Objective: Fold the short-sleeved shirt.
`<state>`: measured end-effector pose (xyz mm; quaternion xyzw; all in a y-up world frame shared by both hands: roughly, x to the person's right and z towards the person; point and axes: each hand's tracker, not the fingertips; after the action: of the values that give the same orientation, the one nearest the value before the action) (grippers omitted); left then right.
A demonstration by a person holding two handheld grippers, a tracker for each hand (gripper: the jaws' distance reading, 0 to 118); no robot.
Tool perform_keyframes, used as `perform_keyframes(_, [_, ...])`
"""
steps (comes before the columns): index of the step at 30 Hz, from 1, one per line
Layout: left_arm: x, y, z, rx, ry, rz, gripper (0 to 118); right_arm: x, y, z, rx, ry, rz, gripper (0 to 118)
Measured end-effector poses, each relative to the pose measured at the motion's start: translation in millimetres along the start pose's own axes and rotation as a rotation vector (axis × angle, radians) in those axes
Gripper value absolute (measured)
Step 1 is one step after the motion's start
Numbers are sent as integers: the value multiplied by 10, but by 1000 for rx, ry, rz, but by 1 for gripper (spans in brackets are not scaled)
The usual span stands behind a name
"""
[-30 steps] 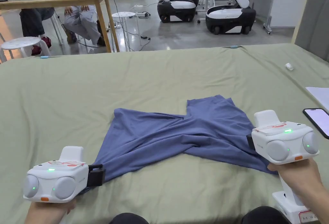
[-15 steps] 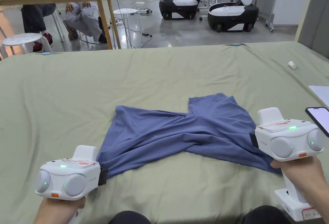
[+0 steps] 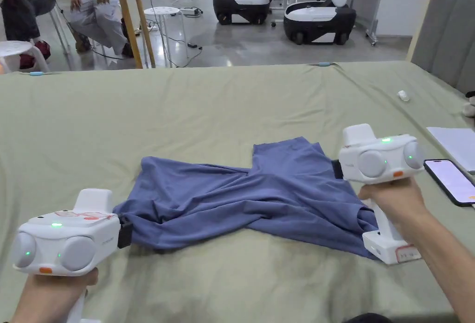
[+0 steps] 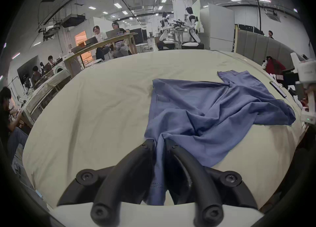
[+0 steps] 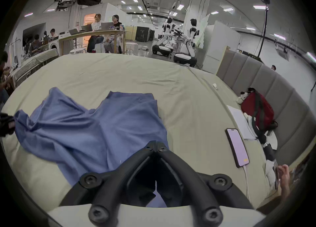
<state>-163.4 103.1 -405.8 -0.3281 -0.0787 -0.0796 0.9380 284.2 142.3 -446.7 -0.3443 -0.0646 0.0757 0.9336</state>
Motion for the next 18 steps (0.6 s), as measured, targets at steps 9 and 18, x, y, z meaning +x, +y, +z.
perform_keyframes(9, [-9, -88, -73, -39, 3, 13, 12, 188, 519, -898, -163, 59, -34, 84])
perform_keyframes(18, [-21, -115, -59, -50, -1, 14, 12, 141, 247, -1326, -295, 190, -49, 24])
